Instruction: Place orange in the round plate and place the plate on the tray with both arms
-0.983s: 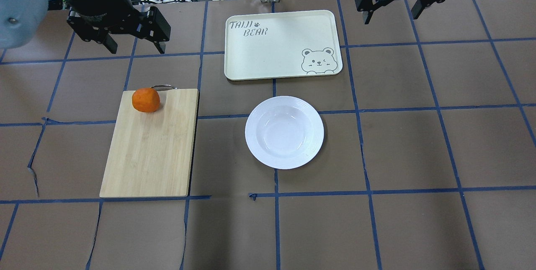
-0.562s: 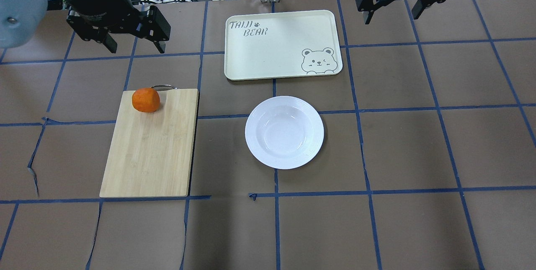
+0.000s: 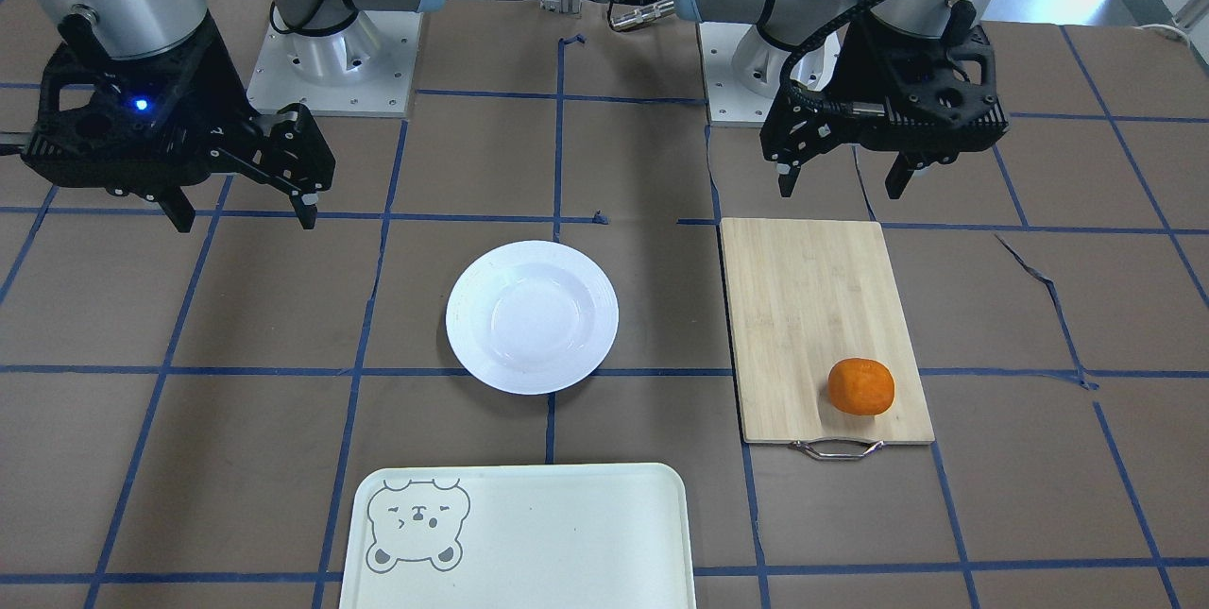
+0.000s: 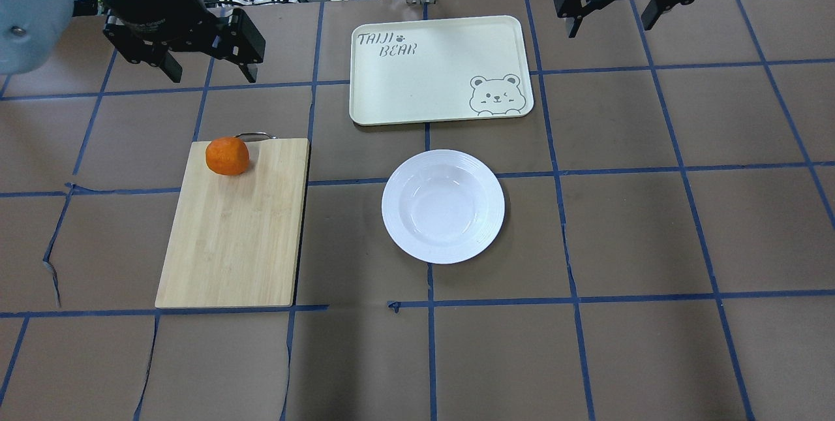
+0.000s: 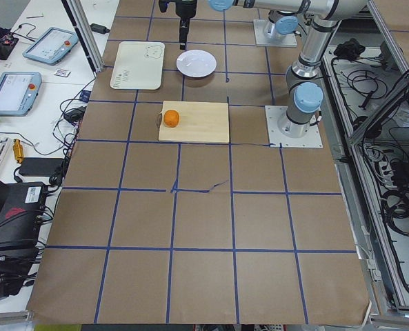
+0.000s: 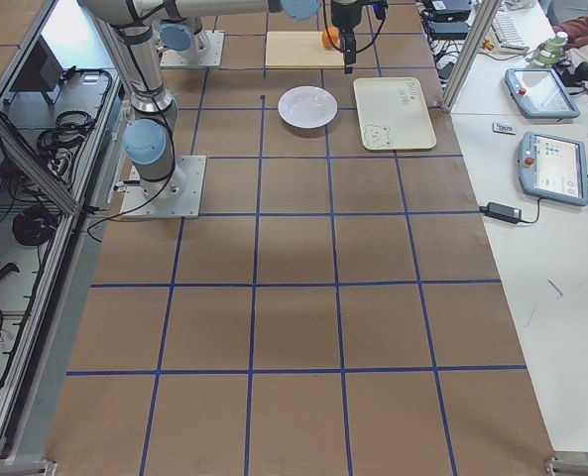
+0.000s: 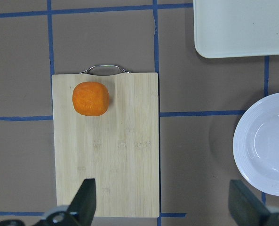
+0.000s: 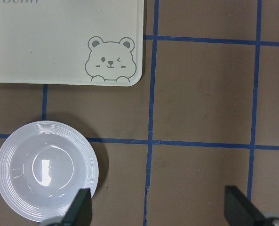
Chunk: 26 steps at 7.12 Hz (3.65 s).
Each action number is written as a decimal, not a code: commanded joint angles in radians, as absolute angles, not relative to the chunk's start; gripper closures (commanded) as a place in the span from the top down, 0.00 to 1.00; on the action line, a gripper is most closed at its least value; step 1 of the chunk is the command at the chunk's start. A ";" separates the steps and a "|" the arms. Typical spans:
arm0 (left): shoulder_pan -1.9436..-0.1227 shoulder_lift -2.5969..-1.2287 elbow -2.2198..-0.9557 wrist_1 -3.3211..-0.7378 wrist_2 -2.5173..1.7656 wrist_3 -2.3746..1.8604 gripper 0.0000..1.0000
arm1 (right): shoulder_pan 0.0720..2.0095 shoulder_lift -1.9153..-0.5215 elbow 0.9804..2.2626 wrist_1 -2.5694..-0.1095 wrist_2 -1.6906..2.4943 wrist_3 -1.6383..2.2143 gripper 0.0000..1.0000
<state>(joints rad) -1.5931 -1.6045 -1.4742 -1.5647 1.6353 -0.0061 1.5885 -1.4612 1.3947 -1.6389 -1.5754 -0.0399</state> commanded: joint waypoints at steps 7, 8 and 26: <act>-1.594 -1.606 -1.473 -1.572 1.608 -0.014 1.00 | 1.591 -1.462 1.399 -1.640 -1.574 -0.038 1.00; -1.594 -1.606 -1.473 -1.572 1.609 -0.012 1.00 | 1.589 -1.462 1.399 -1.638 -1.574 -0.038 1.00; -1.387 -2.157 -1.516 -1.368 1.697 0.157 0.74 | 1.591 -1.463 1.404 -1.640 -1.574 -0.040 1.00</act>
